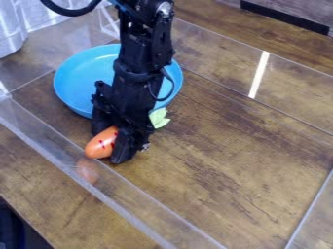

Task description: Put the carrot in the blue tray

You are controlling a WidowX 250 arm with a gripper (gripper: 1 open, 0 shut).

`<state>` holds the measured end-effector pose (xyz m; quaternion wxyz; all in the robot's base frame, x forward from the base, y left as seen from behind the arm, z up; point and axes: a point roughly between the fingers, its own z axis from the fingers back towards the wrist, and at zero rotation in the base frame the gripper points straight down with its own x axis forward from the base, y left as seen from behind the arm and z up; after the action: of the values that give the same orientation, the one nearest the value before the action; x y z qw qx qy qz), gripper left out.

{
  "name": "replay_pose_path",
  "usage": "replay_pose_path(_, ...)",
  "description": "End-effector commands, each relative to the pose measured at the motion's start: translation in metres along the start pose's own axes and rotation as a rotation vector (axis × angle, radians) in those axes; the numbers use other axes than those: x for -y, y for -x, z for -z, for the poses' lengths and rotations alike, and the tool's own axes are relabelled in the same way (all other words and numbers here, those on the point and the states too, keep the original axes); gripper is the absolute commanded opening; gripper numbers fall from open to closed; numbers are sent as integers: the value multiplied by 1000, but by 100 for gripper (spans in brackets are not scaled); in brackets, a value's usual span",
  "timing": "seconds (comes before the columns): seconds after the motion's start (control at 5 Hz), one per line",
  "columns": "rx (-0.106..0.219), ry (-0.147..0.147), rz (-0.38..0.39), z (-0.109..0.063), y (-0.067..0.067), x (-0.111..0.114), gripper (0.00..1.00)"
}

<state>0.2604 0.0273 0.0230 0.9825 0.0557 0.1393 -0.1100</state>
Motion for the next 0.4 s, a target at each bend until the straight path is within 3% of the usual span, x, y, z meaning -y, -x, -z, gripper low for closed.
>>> replay_pose_path(0.0, 33, -18, -5, -9, 2, 1, 0)
replay_pose_path(0.2, 34, -23, -7, -7, 2, 1, 0)
